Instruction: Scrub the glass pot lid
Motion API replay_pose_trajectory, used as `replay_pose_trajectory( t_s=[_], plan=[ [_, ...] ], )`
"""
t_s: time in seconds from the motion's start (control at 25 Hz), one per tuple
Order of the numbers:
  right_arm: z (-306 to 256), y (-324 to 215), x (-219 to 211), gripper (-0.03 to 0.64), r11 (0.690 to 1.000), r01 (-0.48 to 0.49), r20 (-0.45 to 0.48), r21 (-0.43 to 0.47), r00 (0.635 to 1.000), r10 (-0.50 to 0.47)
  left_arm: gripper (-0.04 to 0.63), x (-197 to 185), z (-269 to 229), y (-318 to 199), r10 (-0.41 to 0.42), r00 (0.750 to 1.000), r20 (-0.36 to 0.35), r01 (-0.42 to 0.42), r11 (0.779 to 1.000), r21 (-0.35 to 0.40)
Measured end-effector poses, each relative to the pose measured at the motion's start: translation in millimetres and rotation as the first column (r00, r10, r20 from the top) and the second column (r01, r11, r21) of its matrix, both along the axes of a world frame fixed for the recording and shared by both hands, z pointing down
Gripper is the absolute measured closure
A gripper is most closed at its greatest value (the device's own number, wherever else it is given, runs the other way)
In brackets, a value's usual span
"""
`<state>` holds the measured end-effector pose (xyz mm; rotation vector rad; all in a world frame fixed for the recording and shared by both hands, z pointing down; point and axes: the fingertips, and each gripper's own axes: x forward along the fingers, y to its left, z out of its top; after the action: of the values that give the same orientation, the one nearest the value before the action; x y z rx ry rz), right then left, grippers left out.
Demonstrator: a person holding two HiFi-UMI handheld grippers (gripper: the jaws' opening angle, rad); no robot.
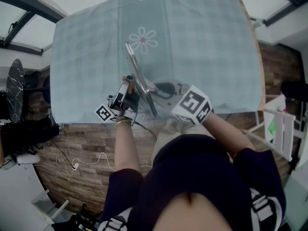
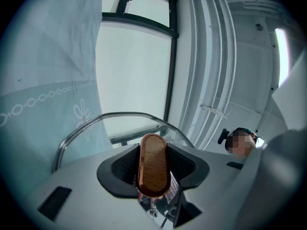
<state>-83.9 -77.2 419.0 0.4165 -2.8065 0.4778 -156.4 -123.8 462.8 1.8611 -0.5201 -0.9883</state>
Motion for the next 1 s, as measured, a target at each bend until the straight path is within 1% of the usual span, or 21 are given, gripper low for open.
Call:
replay_pose_trajectory(
  t_s=[0.32,0.44,0.56,0.68,0.8,0.92,1.0],
  plan=[
    [1.4,15.0,6.0,0.537,1.000,0.029,0.006,-0.010,1.000,-0.029,0.428,1.0,-1.4,0.0,0.011,1.000,0.006,-0.011,1.000,0.000],
    [3.6,21.8,9.7,0.537,0.999,0.044,-0.014,-0.018,0.999,-0.045,0.428,1.0,-0.9,0.4,0.013,1.000,0.008,-0.013,1.000,0.002],
    [1.9,26.0,11.2,0.537,0.998,0.054,-0.012,-0.020,0.998,-0.054,0.428,0.5,-0.4,0.2,0.011,1.000,0.007,-0.011,1.000,0.000],
    [0.6,31.3,14.4,0.537,0.997,0.075,-0.035,-0.021,0.996,-0.076,0.428,0.4,-0.4,0.6,0.008,1.000,0.007,-0.008,1.000,-0.001],
    [-1.8,36.5,16.0,0.537,0.996,0.090,-0.024,-0.025,0.996,-0.090,0.428,-0.1,-0.2,0.8,0.003,1.000,0.005,-0.003,1.000,-0.002],
    [-0.2,42.7,20.9,0.537,0.993,0.113,-0.051,-0.030,0.992,-0.115,0.428,-0.4,0.1,0.3,0.000,1.000,0.004,0.000,1.000,-0.004],
    [-2.3,45.5,21.3,0.537,0.993,0.111,-0.023,-0.030,0.994,-0.111,0.428,-0.4,-0.9,0.2,-0.002,1.000,0.005,0.002,1.000,-0.006]
  ],
)
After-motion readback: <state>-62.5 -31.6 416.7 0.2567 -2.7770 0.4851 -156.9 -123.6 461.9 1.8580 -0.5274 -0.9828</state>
